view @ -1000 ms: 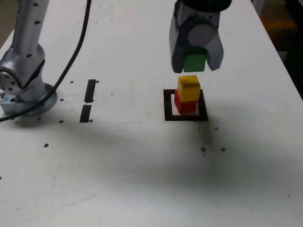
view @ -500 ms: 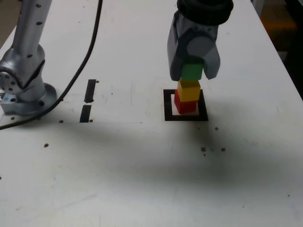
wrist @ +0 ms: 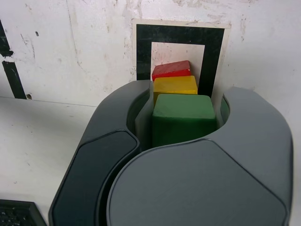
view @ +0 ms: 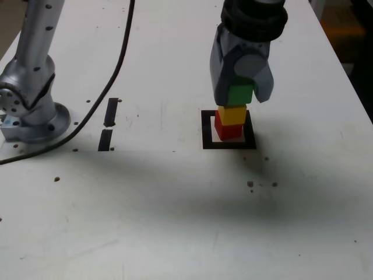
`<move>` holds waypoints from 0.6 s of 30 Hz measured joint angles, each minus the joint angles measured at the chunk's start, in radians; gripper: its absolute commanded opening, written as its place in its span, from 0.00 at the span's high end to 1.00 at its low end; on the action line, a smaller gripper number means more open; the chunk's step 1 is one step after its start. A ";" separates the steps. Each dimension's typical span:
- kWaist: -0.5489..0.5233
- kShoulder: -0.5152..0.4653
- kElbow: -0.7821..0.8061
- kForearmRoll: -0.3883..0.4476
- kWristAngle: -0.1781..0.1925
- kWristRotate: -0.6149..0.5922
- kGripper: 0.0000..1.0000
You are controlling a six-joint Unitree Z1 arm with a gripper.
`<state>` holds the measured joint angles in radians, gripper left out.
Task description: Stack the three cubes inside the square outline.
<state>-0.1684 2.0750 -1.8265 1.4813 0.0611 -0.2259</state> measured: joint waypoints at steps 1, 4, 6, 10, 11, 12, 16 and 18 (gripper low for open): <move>0.000 0.000 0.001 0.003 0.000 0.000 0.56; 0.000 0.000 0.008 0.008 -0.006 0.000 0.37; 0.000 0.000 0.011 0.006 -0.007 0.000 0.22; 0.000 0.000 0.016 0.000 -0.010 0.000 0.04; 0.000 0.000 0.016 0.000 -0.010 0.000 0.02; 0.000 0.000 0.016 0.000 -0.010 0.000 0.01; 0.000 -0.002 0.012 0.013 -0.005 -0.004 0.00; 0.000 -0.020 0.008 0.031 0.008 -0.010 0.00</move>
<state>-0.1684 2.0550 -1.8187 1.5124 0.0690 -0.2354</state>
